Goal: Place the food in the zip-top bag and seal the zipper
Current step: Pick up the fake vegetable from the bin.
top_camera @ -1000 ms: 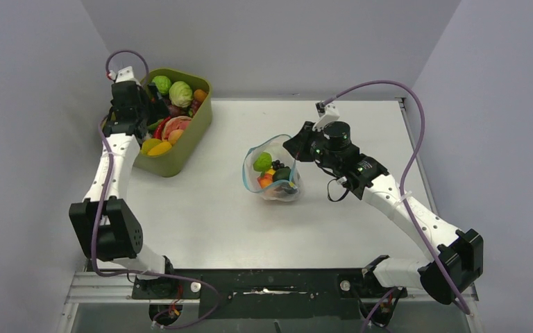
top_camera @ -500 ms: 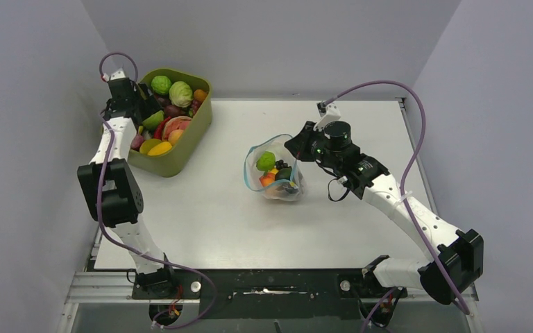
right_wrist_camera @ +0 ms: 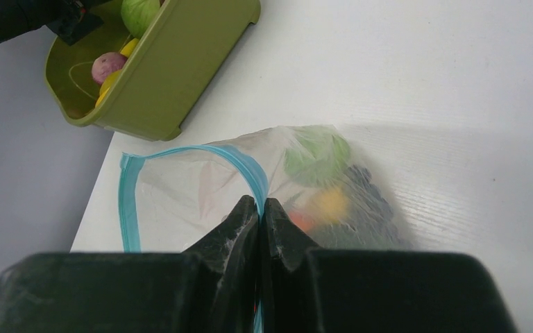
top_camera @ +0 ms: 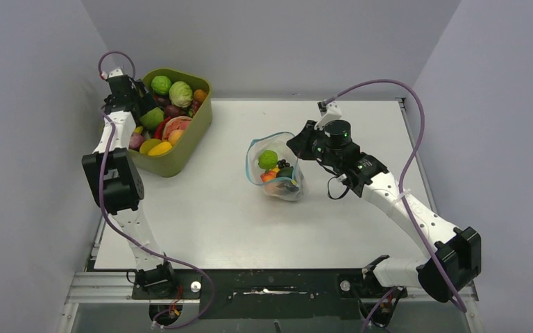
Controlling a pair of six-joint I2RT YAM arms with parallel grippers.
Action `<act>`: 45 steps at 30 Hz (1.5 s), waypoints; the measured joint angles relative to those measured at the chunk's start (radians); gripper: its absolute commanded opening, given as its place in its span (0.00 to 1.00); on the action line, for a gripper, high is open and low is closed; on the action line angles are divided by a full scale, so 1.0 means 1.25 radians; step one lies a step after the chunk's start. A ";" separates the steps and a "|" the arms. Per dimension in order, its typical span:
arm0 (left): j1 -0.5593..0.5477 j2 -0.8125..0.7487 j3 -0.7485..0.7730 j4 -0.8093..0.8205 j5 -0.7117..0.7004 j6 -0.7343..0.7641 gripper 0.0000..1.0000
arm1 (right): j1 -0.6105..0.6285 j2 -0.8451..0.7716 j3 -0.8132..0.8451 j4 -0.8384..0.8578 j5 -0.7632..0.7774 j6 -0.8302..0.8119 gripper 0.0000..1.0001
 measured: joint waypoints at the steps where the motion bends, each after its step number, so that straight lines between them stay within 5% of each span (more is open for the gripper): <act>1: 0.000 0.005 0.002 0.000 -0.002 0.000 0.81 | -0.001 0.003 0.000 0.002 0.000 0.000 0.00; 26: -0.010 0.123 0.037 0.052 0.003 -0.059 0.79 | -0.016 0.033 0.005 0.029 -0.020 -0.016 0.00; 34: -0.009 0.127 0.044 0.053 0.005 -0.058 0.62 | -0.016 0.043 0.006 0.035 -0.034 -0.021 0.00; 45: -0.011 0.113 0.029 0.048 0.016 -0.040 0.51 | -0.014 0.043 0.006 0.034 -0.034 -0.020 0.00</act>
